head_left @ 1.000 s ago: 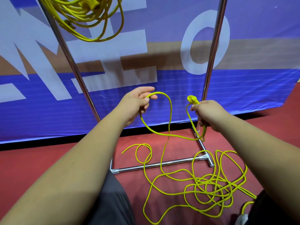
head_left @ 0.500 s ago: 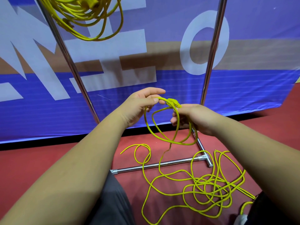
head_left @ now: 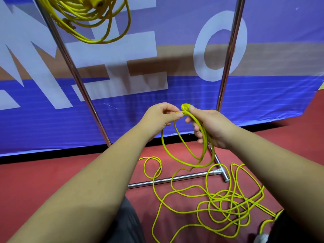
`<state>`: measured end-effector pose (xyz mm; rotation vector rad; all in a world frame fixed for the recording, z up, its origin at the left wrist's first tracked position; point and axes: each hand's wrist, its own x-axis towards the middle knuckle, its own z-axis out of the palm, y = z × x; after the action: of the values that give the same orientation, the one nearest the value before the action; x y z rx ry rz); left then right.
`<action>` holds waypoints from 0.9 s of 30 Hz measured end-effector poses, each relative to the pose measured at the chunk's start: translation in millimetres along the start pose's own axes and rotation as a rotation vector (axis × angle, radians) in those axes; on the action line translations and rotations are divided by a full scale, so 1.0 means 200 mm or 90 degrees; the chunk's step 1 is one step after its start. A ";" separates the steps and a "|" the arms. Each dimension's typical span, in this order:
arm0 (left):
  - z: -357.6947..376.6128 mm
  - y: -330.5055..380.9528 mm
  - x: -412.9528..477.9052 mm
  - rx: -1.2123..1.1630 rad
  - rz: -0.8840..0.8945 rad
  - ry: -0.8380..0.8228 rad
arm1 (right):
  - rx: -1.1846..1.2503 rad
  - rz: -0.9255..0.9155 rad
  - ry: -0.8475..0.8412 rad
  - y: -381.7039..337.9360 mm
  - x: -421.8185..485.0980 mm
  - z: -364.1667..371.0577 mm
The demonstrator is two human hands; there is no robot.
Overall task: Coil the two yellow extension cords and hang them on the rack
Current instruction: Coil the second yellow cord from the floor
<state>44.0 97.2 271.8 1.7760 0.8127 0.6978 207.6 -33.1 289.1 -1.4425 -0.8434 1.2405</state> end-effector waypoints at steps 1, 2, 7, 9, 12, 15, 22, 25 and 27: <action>0.00 -0.02 0.01 0.015 -0.006 0.002 | 0.005 -0.010 0.001 0.00 0.00 0.00; 0.00 -0.04 0.02 0.045 -0.016 0.001 | 0.010 -0.023 0.002 0.00 0.01 0.00; 0.00 -0.16 0.05 0.314 -0.071 -0.037 | 0.063 -0.053 0.027 -0.01 0.02 0.00; 0.00 -0.19 0.07 0.354 -0.069 -0.063 | 0.070 -0.046 0.022 -0.02 0.02 -0.01; 0.02 -0.21 0.07 0.315 -0.064 -0.098 | 0.088 -0.026 -0.010 -0.04 0.01 -0.04; 0.05 -0.21 0.08 0.208 -0.075 -0.127 | 0.097 -0.018 -0.067 -0.05 0.01 -0.07; 0.08 -0.18 0.13 0.293 -0.057 -0.029 | 0.000 -0.071 -0.069 -0.03 0.02 -0.11; 0.07 -0.16 0.15 0.281 -0.033 0.014 | 0.015 -0.066 -0.032 -0.04 0.04 -0.14; 0.07 -0.16 0.17 0.249 -0.035 0.034 | 0.027 -0.062 -0.012 -0.05 0.05 -0.16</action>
<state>68.7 124.0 239.3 2.0791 1.0869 0.5785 242.3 -29.2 295.6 -1.3425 -0.8848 1.1934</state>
